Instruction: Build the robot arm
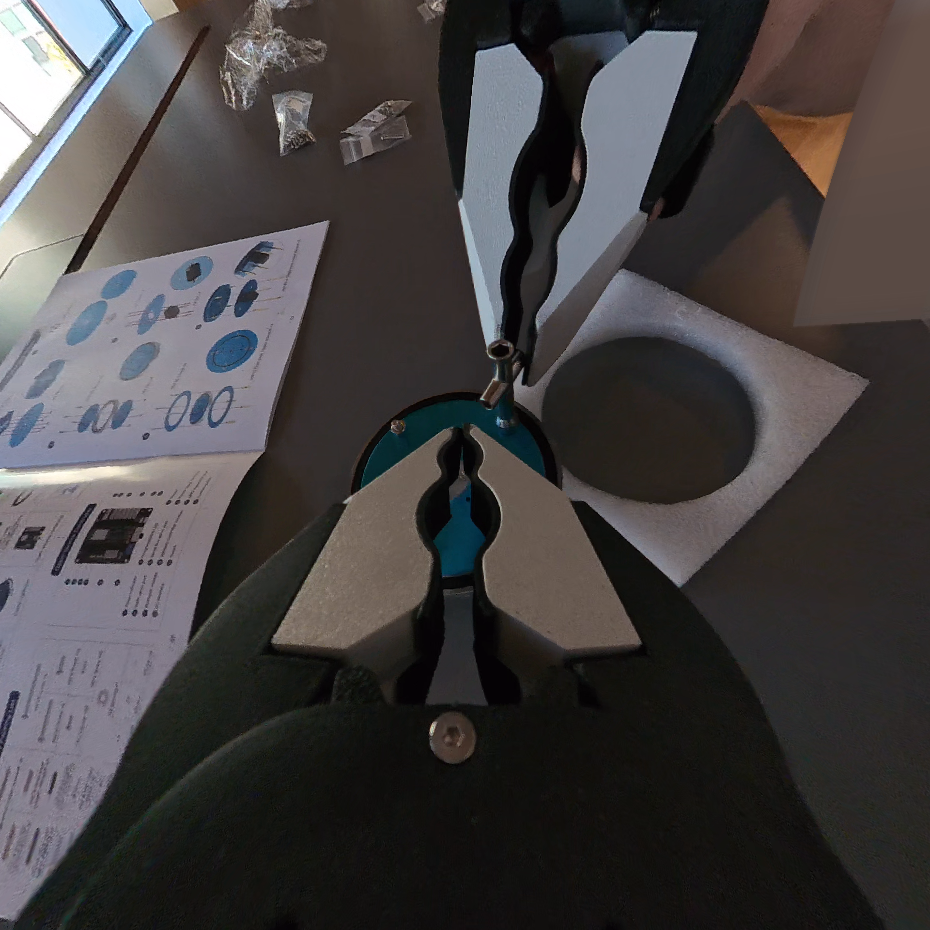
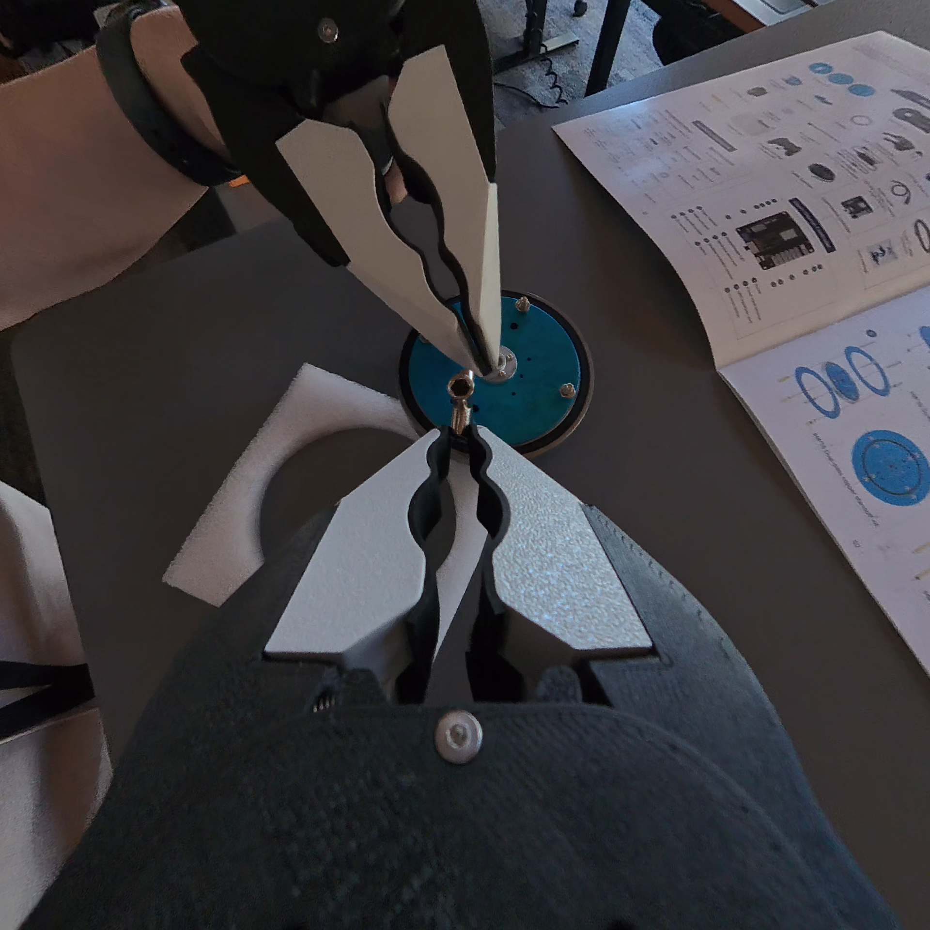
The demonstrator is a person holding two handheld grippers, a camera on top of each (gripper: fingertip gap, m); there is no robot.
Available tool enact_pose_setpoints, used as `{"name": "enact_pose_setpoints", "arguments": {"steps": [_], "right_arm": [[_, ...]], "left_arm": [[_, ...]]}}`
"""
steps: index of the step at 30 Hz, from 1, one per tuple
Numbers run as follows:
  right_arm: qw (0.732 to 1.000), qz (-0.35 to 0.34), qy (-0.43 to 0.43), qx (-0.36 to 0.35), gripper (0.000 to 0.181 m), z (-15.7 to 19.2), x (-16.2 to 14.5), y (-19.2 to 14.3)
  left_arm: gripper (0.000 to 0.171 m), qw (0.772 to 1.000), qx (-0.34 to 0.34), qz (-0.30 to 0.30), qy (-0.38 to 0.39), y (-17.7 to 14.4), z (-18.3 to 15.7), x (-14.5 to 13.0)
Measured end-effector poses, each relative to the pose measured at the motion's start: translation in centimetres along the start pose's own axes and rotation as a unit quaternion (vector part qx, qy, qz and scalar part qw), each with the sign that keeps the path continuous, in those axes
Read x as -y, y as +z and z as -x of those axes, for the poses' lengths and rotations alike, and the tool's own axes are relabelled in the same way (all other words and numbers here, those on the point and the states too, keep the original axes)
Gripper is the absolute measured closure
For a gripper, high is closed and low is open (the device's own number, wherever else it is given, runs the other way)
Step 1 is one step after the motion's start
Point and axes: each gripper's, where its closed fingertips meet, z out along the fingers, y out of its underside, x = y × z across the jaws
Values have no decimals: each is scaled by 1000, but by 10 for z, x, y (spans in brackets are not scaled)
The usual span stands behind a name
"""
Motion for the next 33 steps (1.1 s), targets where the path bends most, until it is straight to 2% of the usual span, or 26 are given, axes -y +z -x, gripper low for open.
{"name": "enact_pose_setpoints", "arguments": {"steps": [4, 6, 10, 14, 19, 22, 26, 33], "right_arm": [[1000, 9, -18, 7, 175, -3, -2, -1], [999, 18, -46, 13, 162, -3, -3, -1], [989, 16, -139, 40, 168, 0, 3, -1], [983, 55, -170, 49, 166, -5, 2, 4], [971, 48, -215, 88, 165, -7, 16, 0], [973, 45, -167, 151, 168, -2, 19, 5], [971, 45, -139, 189, 172, -7, 16, 6], [962, 42, -188, 193, 173, -6, 9, 3]], "left_arm": [[171, 999, 11, -3, -50, -9, -6, -2], [171, 998, 25, -6, -65, -9, -12, -1], [165, 992, 66, 21, -106, 1, -16, -5], [161, 986, 109, 37, -123, 7, -14, -3], [154, 978, 128, 40, -158, 13, -13, -3], [154, 974, 139, 56, -170, 16, -11, -6], [155, 966, 156, 51, -198, 18, -10, -5], [159, 959, 188, 53, -203, 19, -9, -2]]}}
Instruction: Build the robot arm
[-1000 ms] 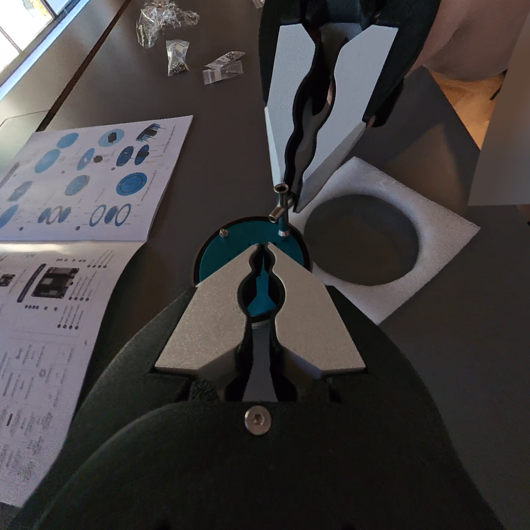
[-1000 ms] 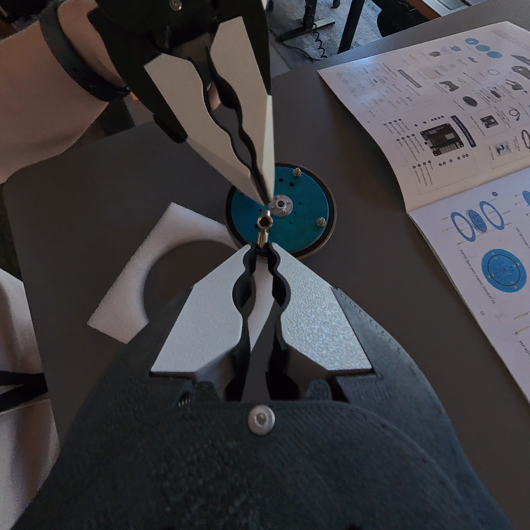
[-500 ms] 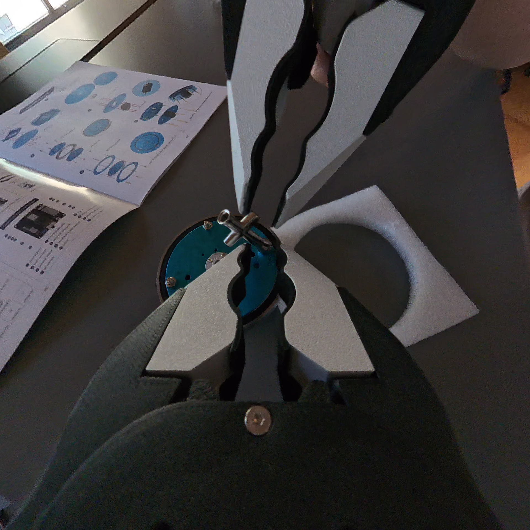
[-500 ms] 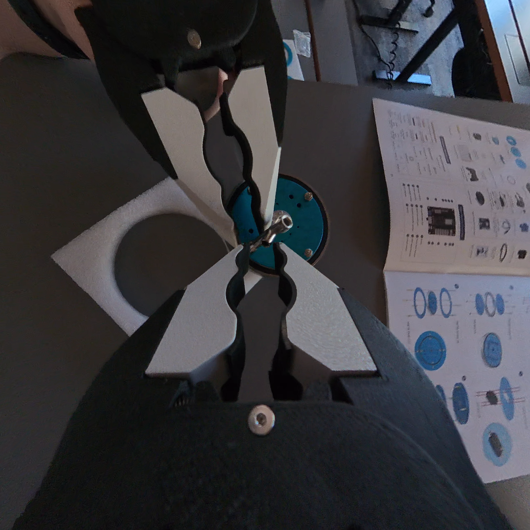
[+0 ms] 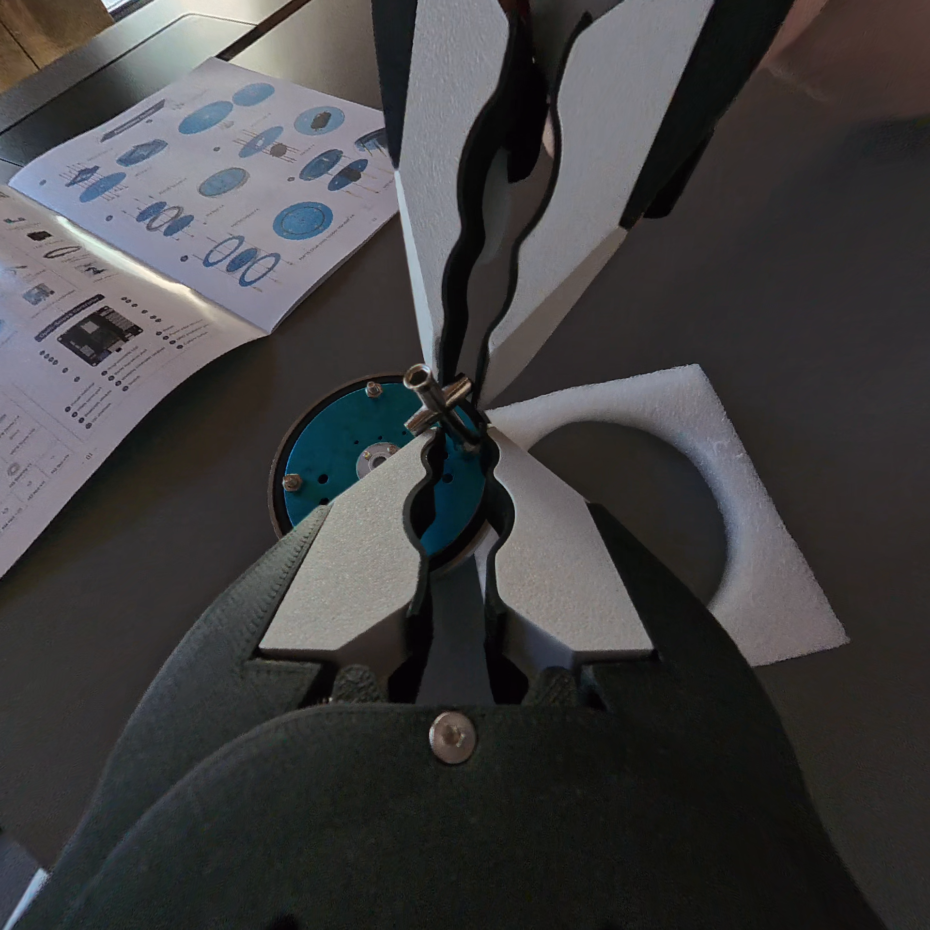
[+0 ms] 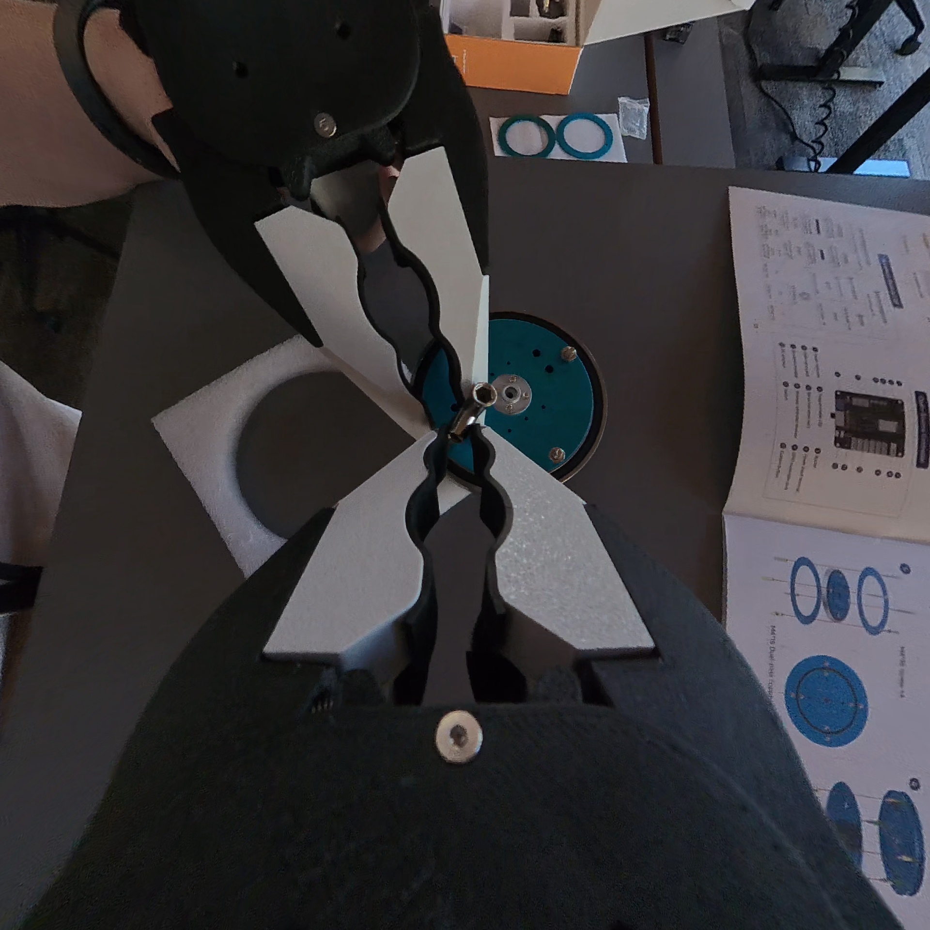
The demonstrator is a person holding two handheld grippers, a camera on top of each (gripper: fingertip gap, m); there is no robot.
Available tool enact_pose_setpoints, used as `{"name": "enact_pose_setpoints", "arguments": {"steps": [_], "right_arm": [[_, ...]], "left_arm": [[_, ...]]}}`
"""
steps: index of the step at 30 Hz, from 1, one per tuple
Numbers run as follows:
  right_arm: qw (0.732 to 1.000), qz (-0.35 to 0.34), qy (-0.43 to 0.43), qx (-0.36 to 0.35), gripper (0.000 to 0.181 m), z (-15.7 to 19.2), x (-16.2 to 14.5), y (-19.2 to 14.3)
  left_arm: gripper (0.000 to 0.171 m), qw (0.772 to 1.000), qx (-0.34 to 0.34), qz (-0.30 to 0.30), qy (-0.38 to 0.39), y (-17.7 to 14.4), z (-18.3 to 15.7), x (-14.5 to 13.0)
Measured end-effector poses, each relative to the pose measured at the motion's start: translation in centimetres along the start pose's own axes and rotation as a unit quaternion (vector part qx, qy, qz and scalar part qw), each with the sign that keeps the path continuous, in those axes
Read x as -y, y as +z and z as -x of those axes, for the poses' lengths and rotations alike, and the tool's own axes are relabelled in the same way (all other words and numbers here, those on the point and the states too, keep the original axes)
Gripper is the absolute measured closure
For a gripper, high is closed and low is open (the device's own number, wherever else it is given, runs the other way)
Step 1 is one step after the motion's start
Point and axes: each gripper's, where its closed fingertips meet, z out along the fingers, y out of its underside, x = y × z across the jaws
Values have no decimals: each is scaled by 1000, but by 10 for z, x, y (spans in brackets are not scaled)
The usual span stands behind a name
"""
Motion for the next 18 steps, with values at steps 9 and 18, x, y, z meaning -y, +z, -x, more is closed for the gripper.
{"name": "enact_pose_setpoints", "arguments": {"steps": [9, 18], "right_arm": [[996, 38, -79, 21, 163, 6, -4, -1], [826, 52, -562, -5, 134, -13, 14, -9]], "left_arm": [[163, 999, 10, -28, -18, 1, -1, 2], [163, 999, 19, -26, 1, 2, -2, 1]]}}
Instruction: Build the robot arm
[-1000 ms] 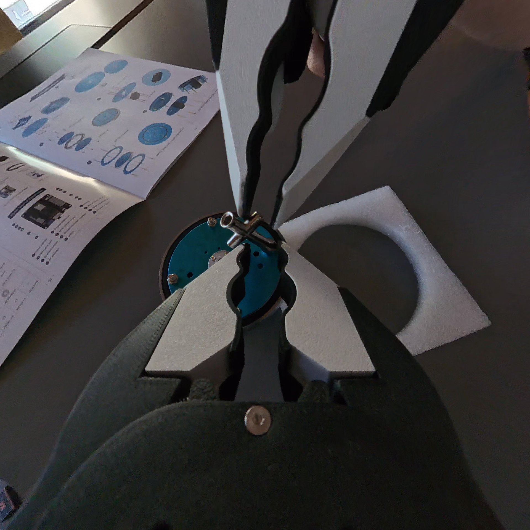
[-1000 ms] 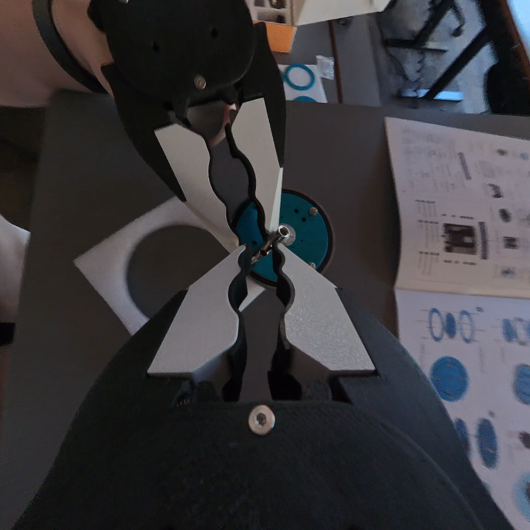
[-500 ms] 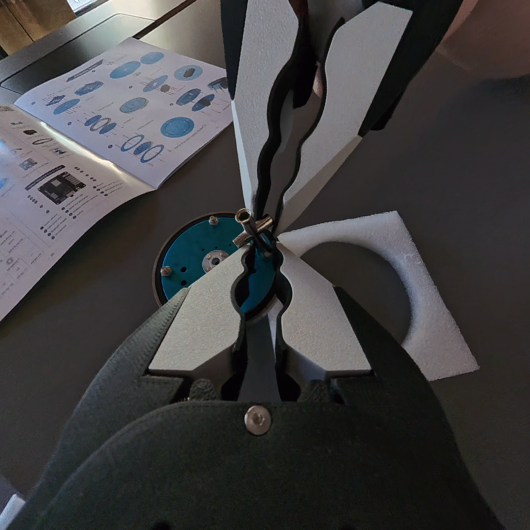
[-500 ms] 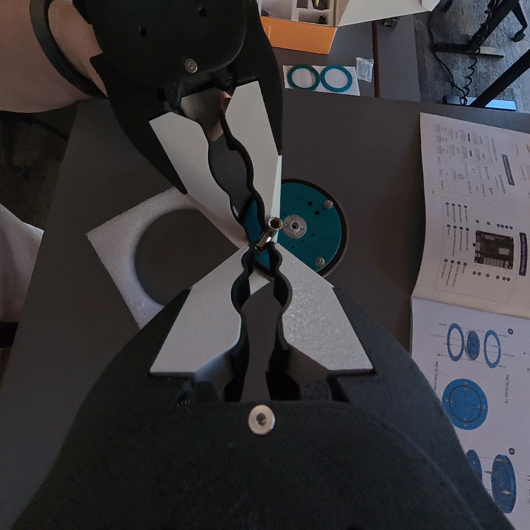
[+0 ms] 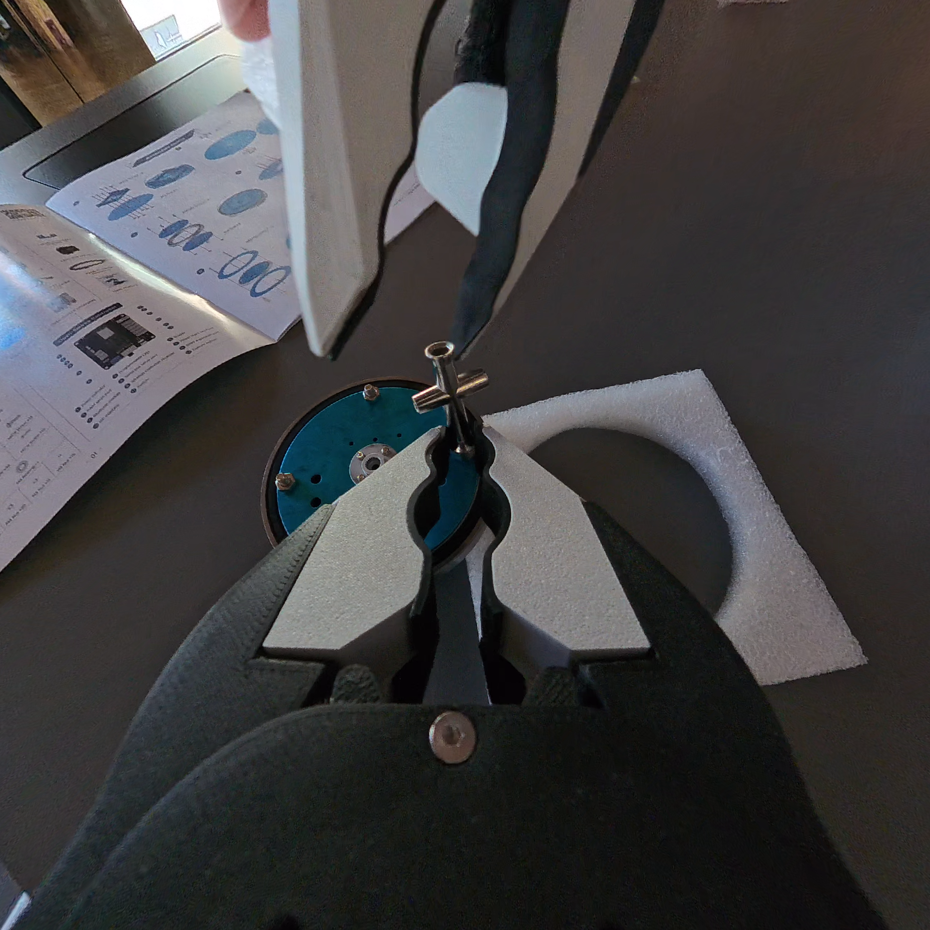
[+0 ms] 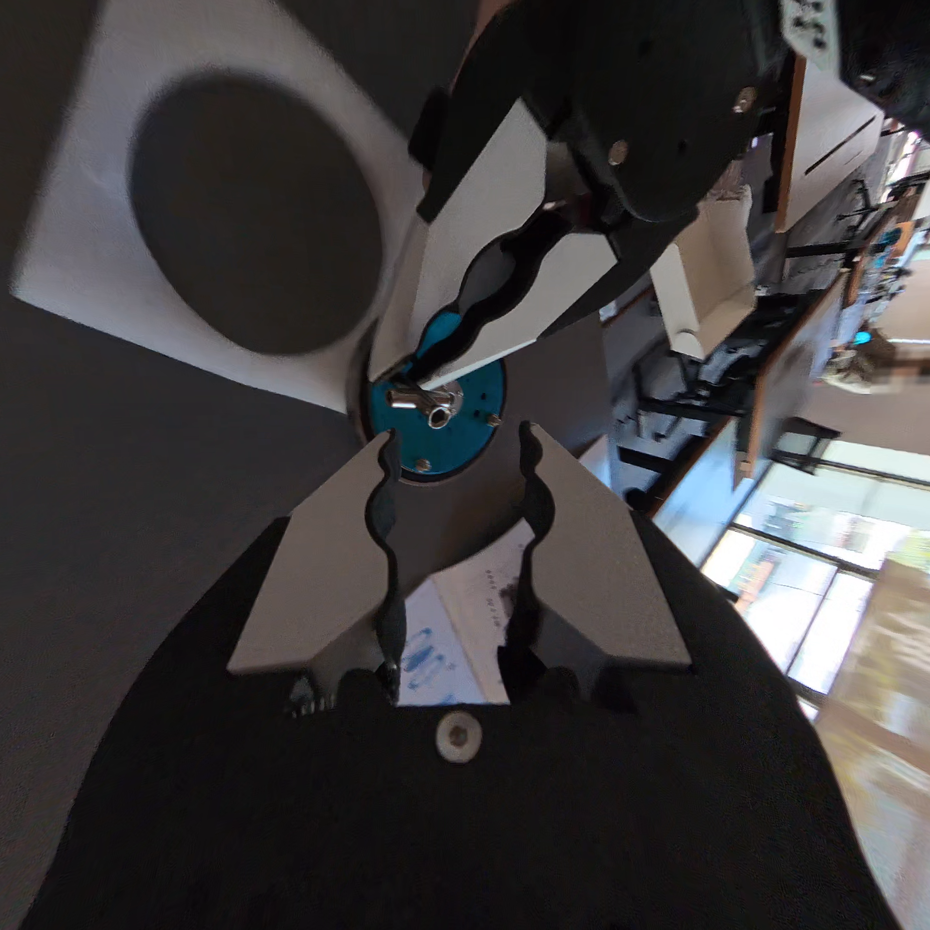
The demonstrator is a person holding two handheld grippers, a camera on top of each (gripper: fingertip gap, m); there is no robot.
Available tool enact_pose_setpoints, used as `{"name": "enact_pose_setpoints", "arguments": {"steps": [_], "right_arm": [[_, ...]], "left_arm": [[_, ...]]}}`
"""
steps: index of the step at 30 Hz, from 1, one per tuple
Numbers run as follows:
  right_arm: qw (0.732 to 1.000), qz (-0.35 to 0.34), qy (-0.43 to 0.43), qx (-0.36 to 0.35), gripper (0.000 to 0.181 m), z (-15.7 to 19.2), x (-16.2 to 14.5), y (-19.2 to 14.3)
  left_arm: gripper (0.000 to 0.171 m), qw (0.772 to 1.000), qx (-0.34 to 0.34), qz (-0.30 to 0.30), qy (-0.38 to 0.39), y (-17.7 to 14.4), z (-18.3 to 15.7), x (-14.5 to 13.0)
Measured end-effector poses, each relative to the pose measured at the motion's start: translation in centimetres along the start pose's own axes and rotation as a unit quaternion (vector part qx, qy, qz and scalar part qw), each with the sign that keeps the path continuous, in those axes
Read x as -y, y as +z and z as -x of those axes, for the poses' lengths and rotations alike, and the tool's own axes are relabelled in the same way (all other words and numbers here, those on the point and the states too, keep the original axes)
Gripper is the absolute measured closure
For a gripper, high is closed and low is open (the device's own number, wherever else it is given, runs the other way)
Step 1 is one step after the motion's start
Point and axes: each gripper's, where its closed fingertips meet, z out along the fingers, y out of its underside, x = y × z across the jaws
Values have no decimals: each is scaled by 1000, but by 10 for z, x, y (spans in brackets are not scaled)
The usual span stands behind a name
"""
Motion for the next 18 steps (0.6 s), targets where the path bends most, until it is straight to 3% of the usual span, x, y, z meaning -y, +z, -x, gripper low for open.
{"name": "enact_pose_setpoints", "arguments": {"steps": [2, 5, 11, 18], "right_arm": [[998, 22, -62, 7, 133, 4, 2, 6], [986, 47, -159, 10, 147, 10, 2, 11], [981, 24, -194, 15, 150, 9, 15, 15], [963, 31, -260, 72, 162, 12, 16, 17]], "left_arm": [[163, 1000, 3, 0, 5, 0, 0, 0], [163, 1000, 0, 3, 2, -2, 0, -2], [163, 1000, -4, 3, 1, -1, -1, -2], [163, 1000, -16, 3, -9, -1, -1, -2]]}}
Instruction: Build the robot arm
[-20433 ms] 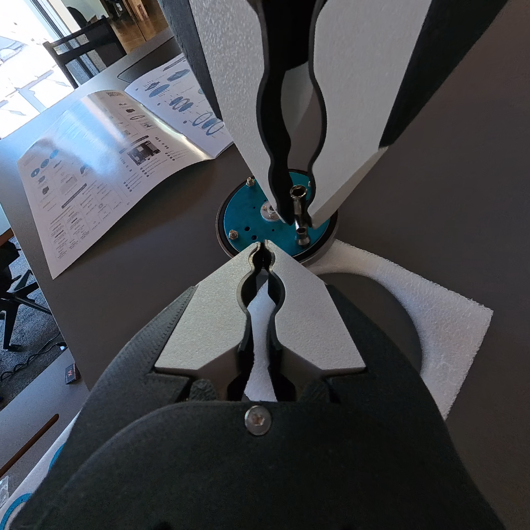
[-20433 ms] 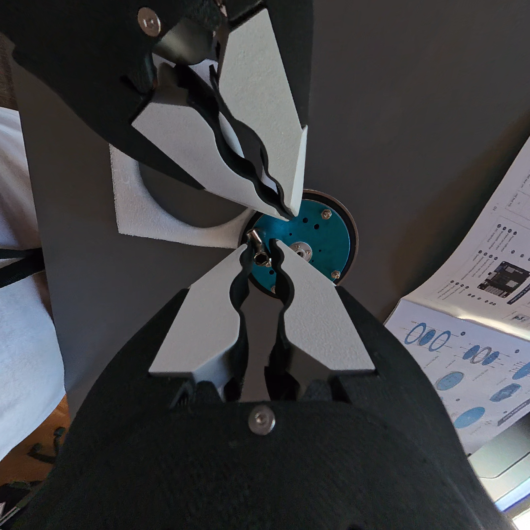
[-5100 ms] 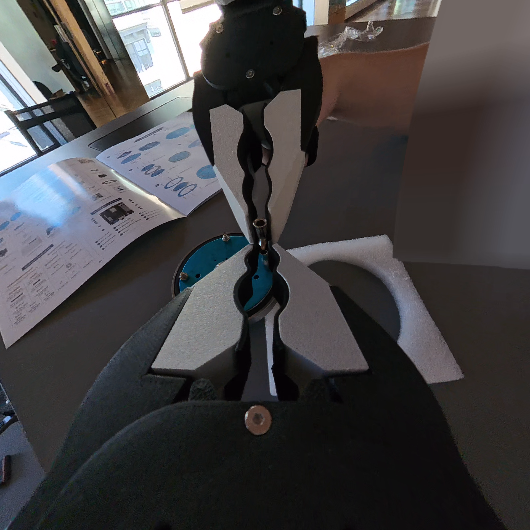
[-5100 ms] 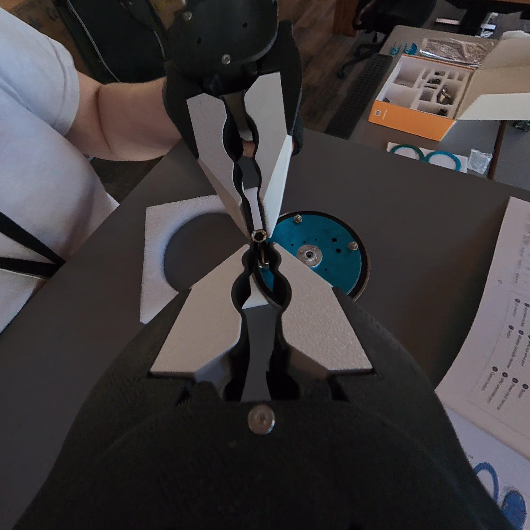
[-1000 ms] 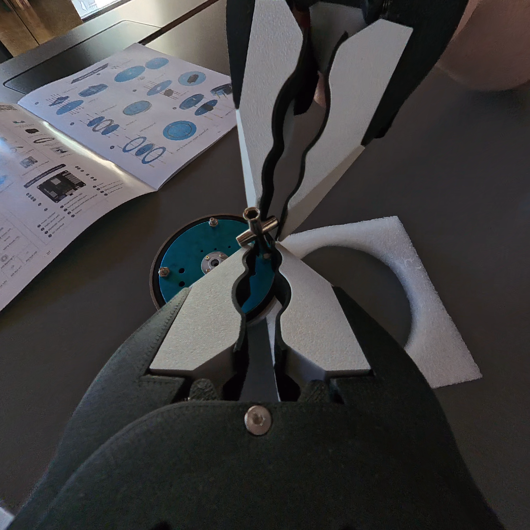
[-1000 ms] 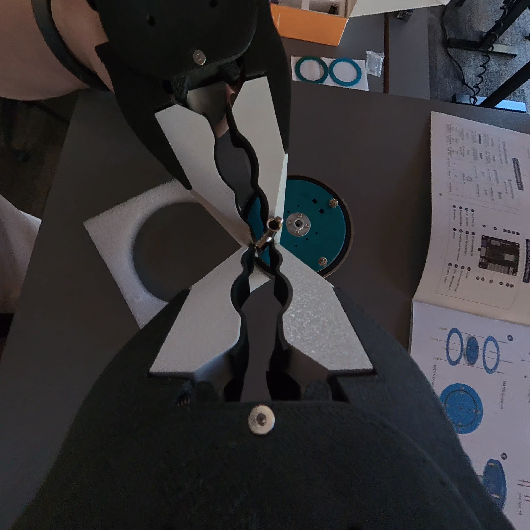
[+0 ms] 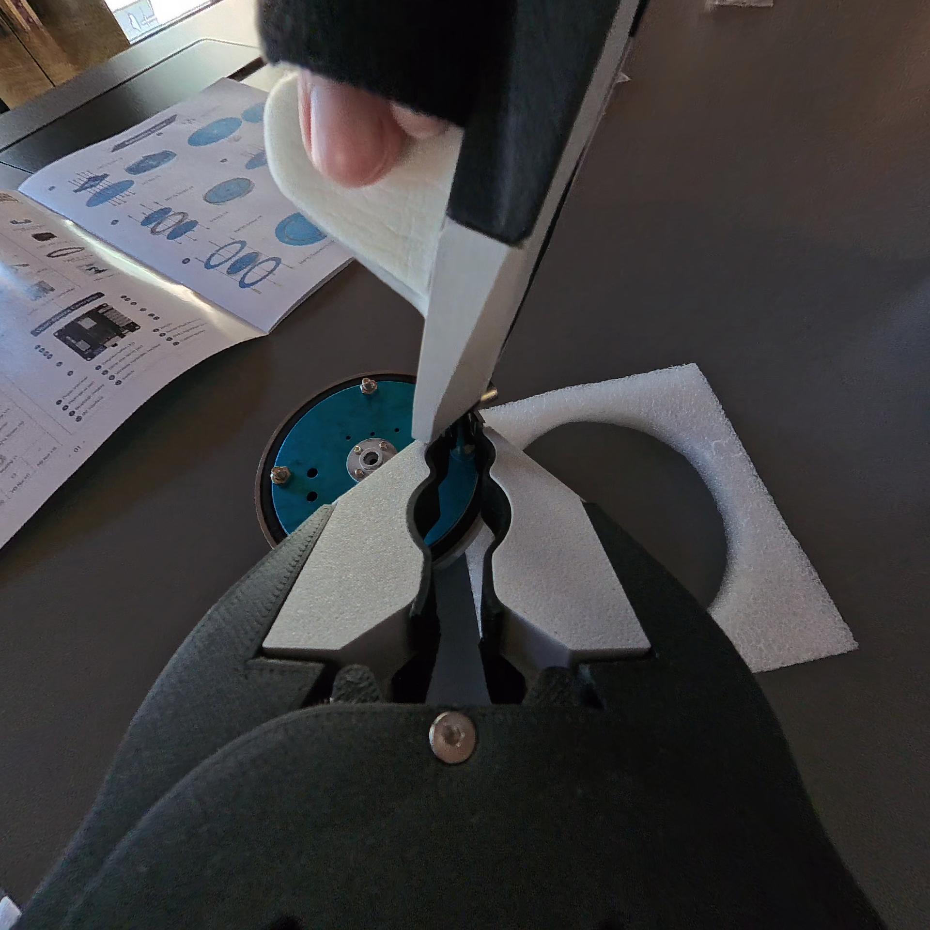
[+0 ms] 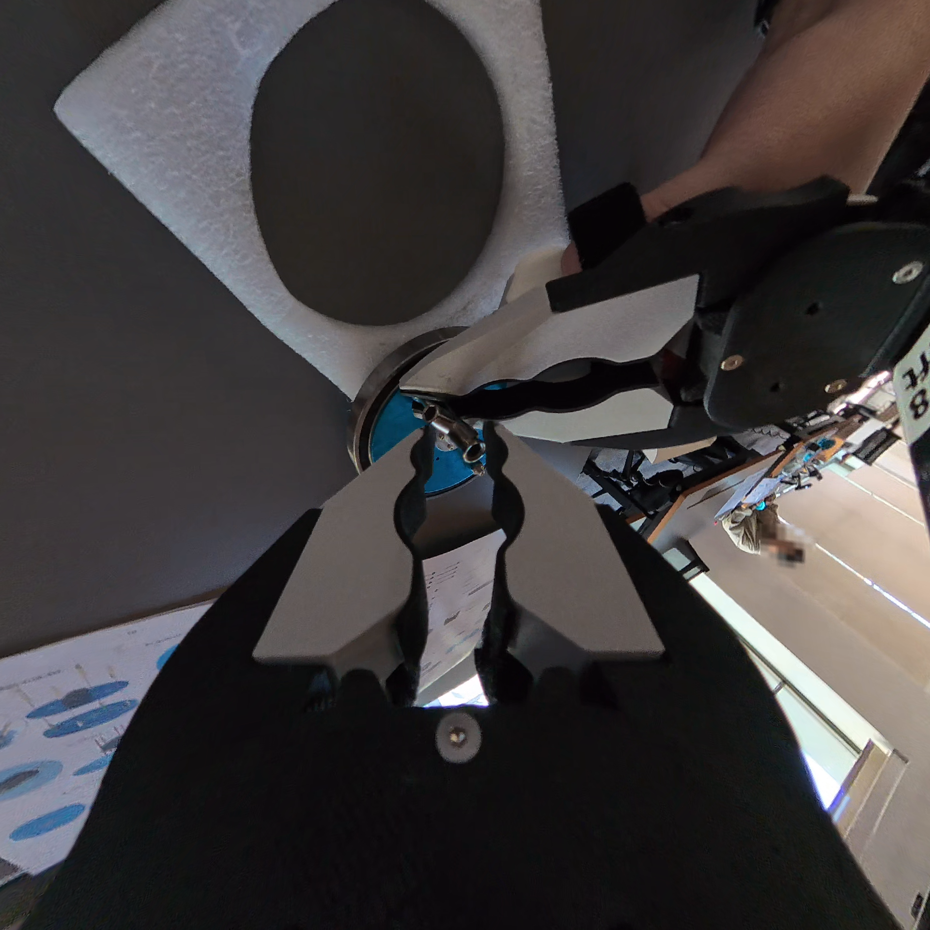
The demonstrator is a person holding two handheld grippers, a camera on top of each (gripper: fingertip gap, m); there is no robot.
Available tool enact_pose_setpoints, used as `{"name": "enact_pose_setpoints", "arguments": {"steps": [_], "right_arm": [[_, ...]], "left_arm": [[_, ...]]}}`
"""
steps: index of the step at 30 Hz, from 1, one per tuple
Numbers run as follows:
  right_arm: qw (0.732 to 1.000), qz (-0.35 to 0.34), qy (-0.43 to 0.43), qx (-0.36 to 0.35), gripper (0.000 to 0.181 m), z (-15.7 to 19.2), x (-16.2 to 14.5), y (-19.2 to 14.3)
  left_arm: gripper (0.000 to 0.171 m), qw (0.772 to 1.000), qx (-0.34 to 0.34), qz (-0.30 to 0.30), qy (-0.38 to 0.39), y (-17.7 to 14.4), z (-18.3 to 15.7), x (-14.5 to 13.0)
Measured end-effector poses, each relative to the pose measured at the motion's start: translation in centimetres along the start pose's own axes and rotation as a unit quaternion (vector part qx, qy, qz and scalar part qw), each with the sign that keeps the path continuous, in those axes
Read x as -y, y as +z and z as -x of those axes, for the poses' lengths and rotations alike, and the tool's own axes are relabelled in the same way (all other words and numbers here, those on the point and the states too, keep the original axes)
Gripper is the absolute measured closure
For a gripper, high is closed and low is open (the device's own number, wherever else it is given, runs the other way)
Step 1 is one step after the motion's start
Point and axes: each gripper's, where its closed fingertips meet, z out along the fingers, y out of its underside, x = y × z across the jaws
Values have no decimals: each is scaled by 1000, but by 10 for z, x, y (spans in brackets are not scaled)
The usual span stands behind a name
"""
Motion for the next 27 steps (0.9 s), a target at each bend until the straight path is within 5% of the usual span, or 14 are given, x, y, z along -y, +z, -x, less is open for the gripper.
{"name": "enact_pose_setpoints", "arguments": {"steps": [6, 15, 20, 27], "right_arm": [[999, -1, -1, 44, 165, 1, 1, 0], [989, 5, 112, 100, 167, 2, 1, 1], [989, 30, 93, 108, 163, 7, -3, 8], [987, 36, 102, 118, 162, 3, 1, 6]], "left_arm": [[162, 1000, -1, 2, -1, 0, 0, -1], [162, 1000, -4, 5, 6, -8, -1, -2], [171, 998, 18, -53, -11, -38, 13, 9], [171, 999, 29, 23, 8, -21, 14, -14]]}}
